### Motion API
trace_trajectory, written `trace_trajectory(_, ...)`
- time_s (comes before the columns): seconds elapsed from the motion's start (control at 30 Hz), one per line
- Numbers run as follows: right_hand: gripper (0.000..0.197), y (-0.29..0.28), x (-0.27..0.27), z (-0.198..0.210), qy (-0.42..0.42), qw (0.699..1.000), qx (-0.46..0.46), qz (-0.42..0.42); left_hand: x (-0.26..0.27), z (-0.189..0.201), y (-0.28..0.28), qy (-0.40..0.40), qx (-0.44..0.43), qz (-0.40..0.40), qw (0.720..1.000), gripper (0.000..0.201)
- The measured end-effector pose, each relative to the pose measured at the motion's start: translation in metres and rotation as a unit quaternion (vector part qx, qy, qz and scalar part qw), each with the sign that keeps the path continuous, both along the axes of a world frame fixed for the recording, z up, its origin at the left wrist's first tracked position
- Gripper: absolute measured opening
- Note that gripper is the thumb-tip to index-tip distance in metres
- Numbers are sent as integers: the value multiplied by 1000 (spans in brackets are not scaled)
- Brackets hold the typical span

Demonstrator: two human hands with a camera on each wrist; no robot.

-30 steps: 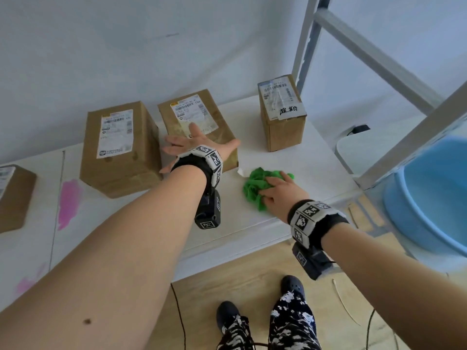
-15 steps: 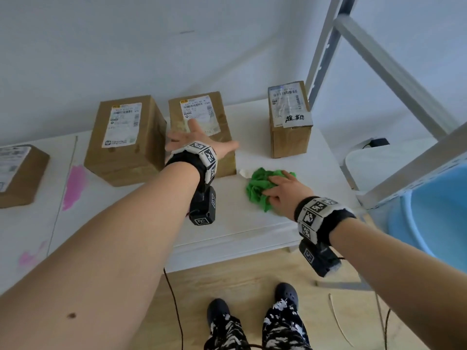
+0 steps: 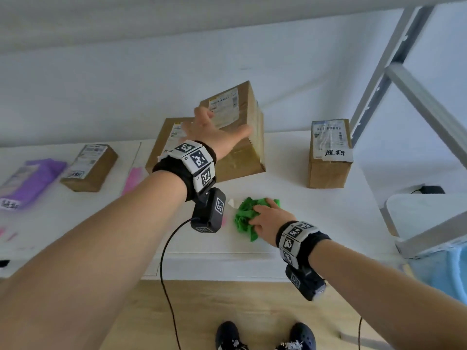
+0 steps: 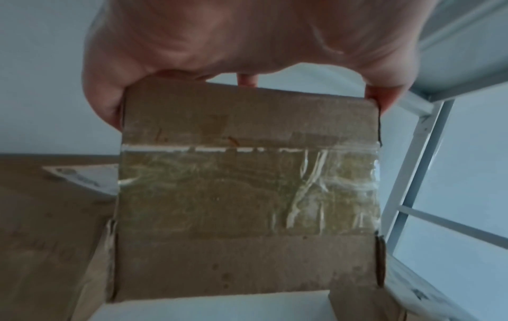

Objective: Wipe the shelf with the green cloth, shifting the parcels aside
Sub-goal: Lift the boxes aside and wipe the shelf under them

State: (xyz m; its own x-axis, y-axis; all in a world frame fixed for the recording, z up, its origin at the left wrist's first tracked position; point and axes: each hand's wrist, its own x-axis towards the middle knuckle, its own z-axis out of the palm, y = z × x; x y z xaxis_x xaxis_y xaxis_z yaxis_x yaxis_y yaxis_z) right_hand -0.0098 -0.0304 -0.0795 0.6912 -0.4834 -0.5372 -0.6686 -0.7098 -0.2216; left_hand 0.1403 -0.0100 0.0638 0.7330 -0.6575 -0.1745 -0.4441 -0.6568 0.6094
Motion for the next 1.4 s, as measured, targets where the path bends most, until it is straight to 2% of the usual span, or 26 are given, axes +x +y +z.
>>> trace_trajectory(0.1,41,-8,11,2,24,999,-28,33,5,19,4,-32,-28,12,999,86)
trace_trajectory(0.27,39,-20,31,-7,21,999,-48,-6,29,32,22,-122,-4,23,992,89)
trace_trajectory(0.37,39,-19,37,-7,29,996,-57,-61,50,28,40,-131,19,42,990,90)
trace_trajectory(0.47,37,-14,56,-7,68,994,-61,-54,65,18,54,-125,41,51,990,89)
trace_trajectory(0.53,34,-3,72,-7,82,994,-77,8,70,11,61,-121,49,44,990,89)
trace_trajectory(0.63,33,28,87,-7,73,972,-142,173,74,2,66,-117,52,30,991,89)
trace_trajectory(0.7,38,39,91,-9,45,966,-155,202,77,-3,67,-128,60,17,990,90)
trace_trajectory(0.8,41,27,83,-10,20,979,-117,164,83,-7,68,-146,74,-6,987,89)
trace_trajectory(0.87,41,1,71,-17,59,983,-115,128,89,-8,70,-150,86,-19,985,87)
trace_trajectory(0.97,41,-40,51,-19,83,989,-122,-8,92,-12,73,-172,112,-37,978,81)
trace_trajectory(1.07,39,-51,61,-17,97,983,-131,-89,87,-17,75,-220,124,-58,966,77)
trace_trajectory(1.1,38,-45,69,-16,105,982,-128,-85,84,-18,76,-236,120,-66,962,79)
trace_trajectory(1.2,42,-14,95,-24,86,989,-115,28,71,-20,80,-270,62,-93,956,76)
trace_trajectory(1.3,45,27,94,-17,69,967,-133,204,58,-21,85,-289,-17,-131,948,58)
trace_trajectory(1.33,47,31,88,-17,53,963,-133,229,53,-22,85,-295,-41,-146,943,53)
trace_trajectory(1.4,51,26,72,-17,38,969,-101,222,43,-26,85,-302,-80,-168,935,43)
